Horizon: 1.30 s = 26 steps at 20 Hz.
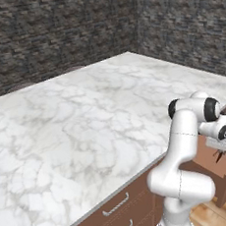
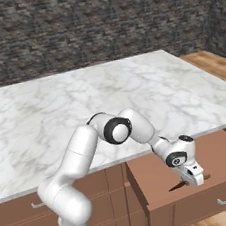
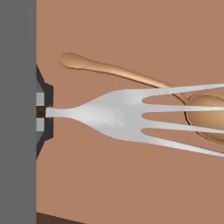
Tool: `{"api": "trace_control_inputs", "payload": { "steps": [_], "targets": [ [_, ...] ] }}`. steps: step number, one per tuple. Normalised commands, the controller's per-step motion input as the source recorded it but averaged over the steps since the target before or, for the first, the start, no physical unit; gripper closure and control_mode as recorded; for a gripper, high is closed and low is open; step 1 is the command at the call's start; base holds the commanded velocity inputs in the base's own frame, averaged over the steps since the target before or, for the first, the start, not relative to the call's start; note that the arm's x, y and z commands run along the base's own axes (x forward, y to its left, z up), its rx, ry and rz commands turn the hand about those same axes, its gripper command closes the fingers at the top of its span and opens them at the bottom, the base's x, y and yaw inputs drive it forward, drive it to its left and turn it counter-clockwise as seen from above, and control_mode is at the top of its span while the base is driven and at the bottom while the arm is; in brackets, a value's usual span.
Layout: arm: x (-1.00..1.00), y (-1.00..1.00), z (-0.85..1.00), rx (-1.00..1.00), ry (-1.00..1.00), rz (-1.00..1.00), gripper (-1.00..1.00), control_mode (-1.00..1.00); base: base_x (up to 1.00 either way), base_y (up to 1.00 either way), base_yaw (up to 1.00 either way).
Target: Organize the utensils by type. Pick up the wooden spoons from the counter and place them in the open cabinet. Then pick up the metallic utensils from the counter and place them in the open drawer.
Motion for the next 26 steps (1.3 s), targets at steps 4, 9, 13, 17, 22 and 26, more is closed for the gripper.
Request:
{"api": "trace_control_inputs", "payload": {
  "steps": [4,9,13,17,22,26],
  "targets": [
    [0.01,-0.10,-0.27,0.01,0.05,0.00,1.00,-1.00,0.00,0.00,0.00],
    [0.05,-0.08,-0.20,0.03,0.05,0.00,-1.00,-1.00,0.00,0.00,0.00],
    [0.05,-0.11,-0.12,0.05,0.03,0.00,-1.00,-1.00,0.00,0.00,0.00],
    [0.00,-0.15,0.01,0.11,0.00,0.00,-1.00,-1.00,0.00,0.00,0.00],
    [-0.03,-0.08,0.33,0.17,0.00,0.00,-1.00,-1.00,0.00,0.00,0.00],
    [-0.06,0.01,0.64,0.08,-0.03,0.00,-1.00,-1.00,0.00,0.00,0.00]
  ]
}}
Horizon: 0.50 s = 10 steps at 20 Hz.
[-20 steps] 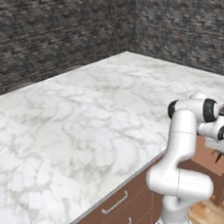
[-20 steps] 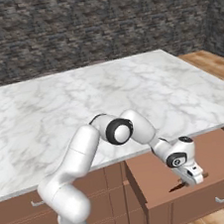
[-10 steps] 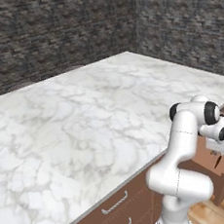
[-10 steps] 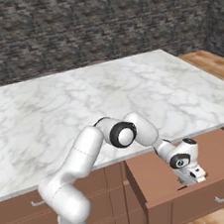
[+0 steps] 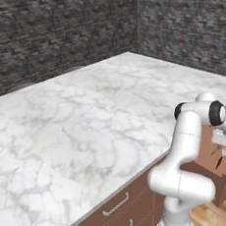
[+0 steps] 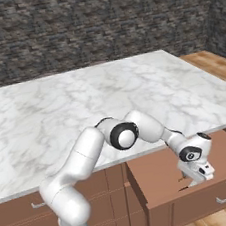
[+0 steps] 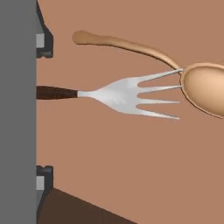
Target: Organize the utensils by type. Pick up the wooden spoons from the counter and place them in the open cabinet. Then pick up the metallic utensils from the counter and place them in the open drawer.
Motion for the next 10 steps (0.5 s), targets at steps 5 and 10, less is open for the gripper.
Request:
{"api": "trace_control_inputs", "payload": {
  "steps": [5,10],
  "targets": [
    [-0.20,0.05,0.78,0.02,-0.02,0.00,-1.00,-1.00,0.00,0.00,0.00],
    [-0.12,0.19,0.78,0.00,-0.02,0.00,-1.00,-1.00,0.00,0.00,0.00]
  ]
}}
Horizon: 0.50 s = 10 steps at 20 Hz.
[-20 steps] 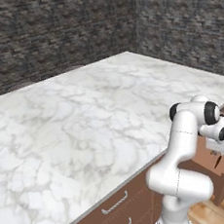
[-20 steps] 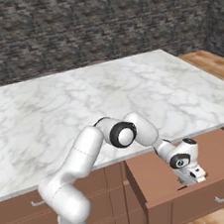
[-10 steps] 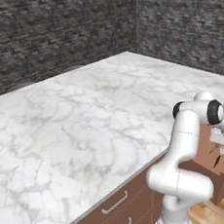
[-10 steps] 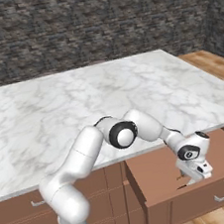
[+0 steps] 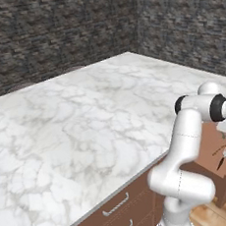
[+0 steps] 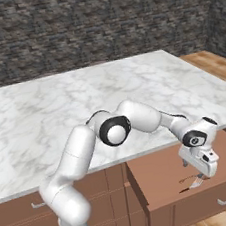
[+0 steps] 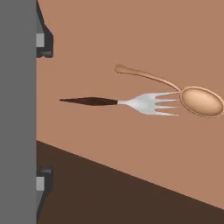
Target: Organize the utensils by type. Pick up the wooden spoons from the counter and place them in the open cabinet. Then pick up the metallic utensils from the counter and place them in the open drawer.
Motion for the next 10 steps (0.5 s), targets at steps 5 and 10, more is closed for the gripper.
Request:
{"api": "trace_control_inputs", "payload": {
  "steps": [5,10],
  "targets": [
    [-0.09,0.25,0.79,0.00,-0.05,0.00,-1.00,-1.00,0.00,0.00,0.00],
    [-0.28,0.28,0.74,0.00,-0.10,0.00,-1.00,-1.00,0.00,0.00,0.00]
  ]
}}
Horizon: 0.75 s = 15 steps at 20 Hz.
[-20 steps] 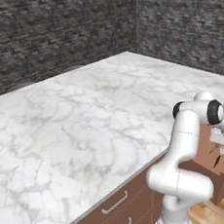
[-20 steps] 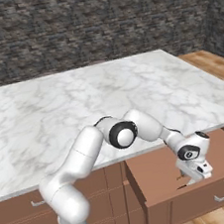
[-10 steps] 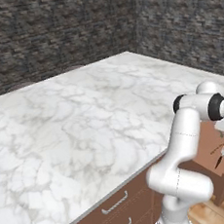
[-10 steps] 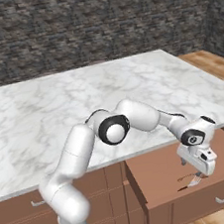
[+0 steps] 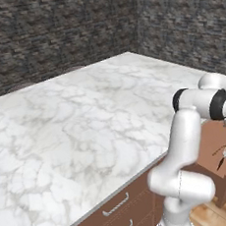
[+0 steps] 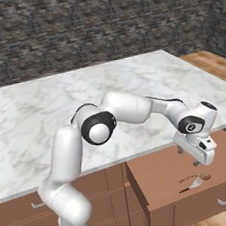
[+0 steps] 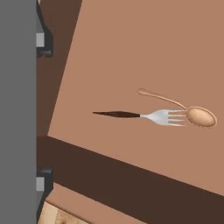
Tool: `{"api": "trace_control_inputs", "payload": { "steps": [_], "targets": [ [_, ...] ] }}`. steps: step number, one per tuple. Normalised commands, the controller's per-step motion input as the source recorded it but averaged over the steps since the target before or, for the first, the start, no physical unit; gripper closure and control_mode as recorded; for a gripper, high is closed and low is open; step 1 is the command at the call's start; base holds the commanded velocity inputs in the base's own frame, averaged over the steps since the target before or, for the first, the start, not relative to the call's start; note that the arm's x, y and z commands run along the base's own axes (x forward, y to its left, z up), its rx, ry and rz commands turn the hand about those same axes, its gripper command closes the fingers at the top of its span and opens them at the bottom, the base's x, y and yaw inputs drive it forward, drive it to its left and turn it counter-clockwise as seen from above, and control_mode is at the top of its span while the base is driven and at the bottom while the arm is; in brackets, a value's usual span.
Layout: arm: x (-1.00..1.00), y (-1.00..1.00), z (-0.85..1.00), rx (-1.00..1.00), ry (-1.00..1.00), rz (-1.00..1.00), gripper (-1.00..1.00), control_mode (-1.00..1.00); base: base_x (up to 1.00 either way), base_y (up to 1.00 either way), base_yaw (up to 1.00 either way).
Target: Organize the utensils by type. Pick up the wooden spoons from the counter and place them in the open cabinet. Then pick up the metallic utensils from the counter and place them in the open drawer.
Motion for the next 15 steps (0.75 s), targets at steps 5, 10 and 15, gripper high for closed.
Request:
{"api": "trace_control_inputs", "payload": {
  "steps": [5,10,15],
  "targets": [
    [-0.49,0.38,0.65,-0.01,-0.14,-0.02,-1.00,-1.00,0.00,0.00,0.00],
    [-0.53,0.42,0.56,-0.20,-0.14,0.00,-1.00,-1.00,0.00,0.00,0.00],
    [-0.46,0.53,0.58,-0.33,-0.05,0.00,-1.00,-1.00,0.00,0.00,0.00]
  ]
}}
